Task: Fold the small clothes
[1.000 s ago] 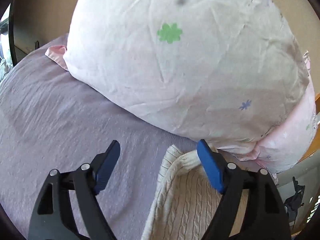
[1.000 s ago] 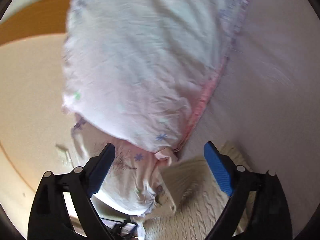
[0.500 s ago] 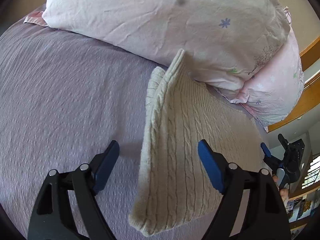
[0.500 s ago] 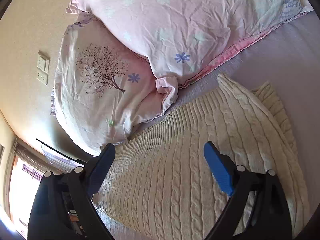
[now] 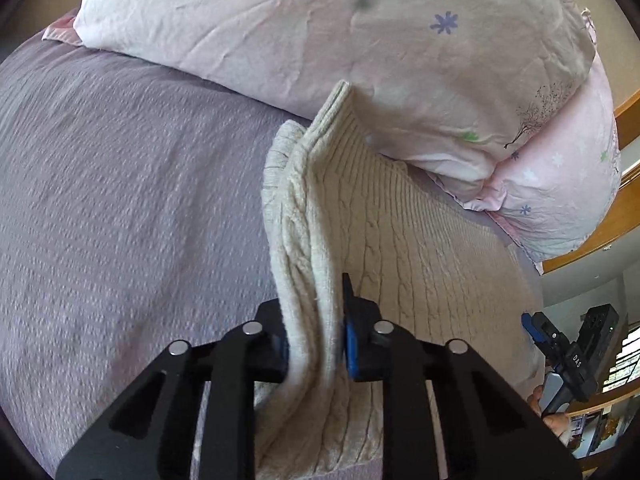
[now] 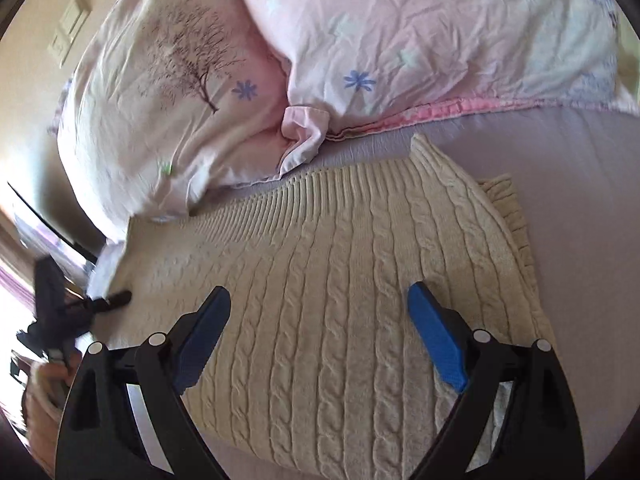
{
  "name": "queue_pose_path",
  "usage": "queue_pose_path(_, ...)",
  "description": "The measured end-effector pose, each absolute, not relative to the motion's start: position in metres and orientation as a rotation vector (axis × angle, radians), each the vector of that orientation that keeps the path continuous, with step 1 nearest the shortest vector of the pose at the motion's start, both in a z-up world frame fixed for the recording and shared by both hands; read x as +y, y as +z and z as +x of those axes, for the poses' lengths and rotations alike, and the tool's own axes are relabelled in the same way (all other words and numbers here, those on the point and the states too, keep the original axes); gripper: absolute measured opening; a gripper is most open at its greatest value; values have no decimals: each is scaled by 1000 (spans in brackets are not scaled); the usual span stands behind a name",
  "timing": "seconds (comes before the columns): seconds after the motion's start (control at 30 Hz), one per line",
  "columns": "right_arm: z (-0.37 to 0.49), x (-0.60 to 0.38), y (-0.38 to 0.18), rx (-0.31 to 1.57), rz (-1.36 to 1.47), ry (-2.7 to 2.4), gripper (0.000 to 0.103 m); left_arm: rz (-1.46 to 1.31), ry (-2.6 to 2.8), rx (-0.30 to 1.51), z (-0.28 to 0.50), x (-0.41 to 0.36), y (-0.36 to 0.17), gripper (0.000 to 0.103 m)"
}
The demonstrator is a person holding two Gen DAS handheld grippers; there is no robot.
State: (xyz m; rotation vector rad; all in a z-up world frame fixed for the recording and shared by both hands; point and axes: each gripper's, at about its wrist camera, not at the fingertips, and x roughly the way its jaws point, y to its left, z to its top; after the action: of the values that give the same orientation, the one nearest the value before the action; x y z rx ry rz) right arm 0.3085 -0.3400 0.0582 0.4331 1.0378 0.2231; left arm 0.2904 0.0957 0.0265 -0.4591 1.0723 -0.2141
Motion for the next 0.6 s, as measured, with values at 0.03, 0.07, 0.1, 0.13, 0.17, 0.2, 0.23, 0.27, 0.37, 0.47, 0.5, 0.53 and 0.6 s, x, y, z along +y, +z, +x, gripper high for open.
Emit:
queue_pose_path(0.03, 305, -344, 63, 1020, 447, 221, 92, -435, -207, 1066, 290, 91, 34, 16)
queue_pose_path(0.07, 301, -351, 67, 998, 475, 222, 92, -414, -215, 1049, 289, 83, 46, 16)
queue_pose_path(0.1, 296, -363, 75, 963, 517, 221, 92, -399, -233, 1032, 289, 73, 59, 15)
queue_pose_path(0.13, 292, -374, 80, 939, 542, 213, 92, -382, -252, 1013, 288, 62, 73, 15)
queue_pose_path(0.17, 287, -385, 87, 914, 561, 197, 92, -361, -286, 985, 288, 44, 90, 15)
queue_pose_path(0.2, 282, -397, 93, 891, 575, 179, 93, -339, -317, 965, 287, 23, 106, 14)
queue_pose_path(0.23, 276, -410, 100, 870, 585, 163, 93, -321, -351, 949, 287, 2, 118, 14)
queue_pose_path(0.27, 272, -419, 104, 855, 594, 150, 93, -300, -403, 932, 287, -30, 130, 14)
queue_pose_path(0.37, 255, -452, 114, 807, 624, 99, 94, -300, -552, 917, 287, -119, 142, 15)
queue_pose_path(0.47, 240, -480, 111, 797, 674, 47, 94, -330, -696, 972, 292, -210, 119, 21)
queue_pose_path(0.5, 238, -488, 107, 816, 687, 31, 94, -324, -740, 1014, 293, -234, 108, 21)
queue_pose_path(0.53, 236, -494, 104, 832, 693, 21, 94, -326, -781, 1061, 293, -252, 98, 21)
queue_pose_path(0.6, 229, -502, 104, 846, 687, 23, 94, -340, -827, 1084, 289, -259, 93, 23)
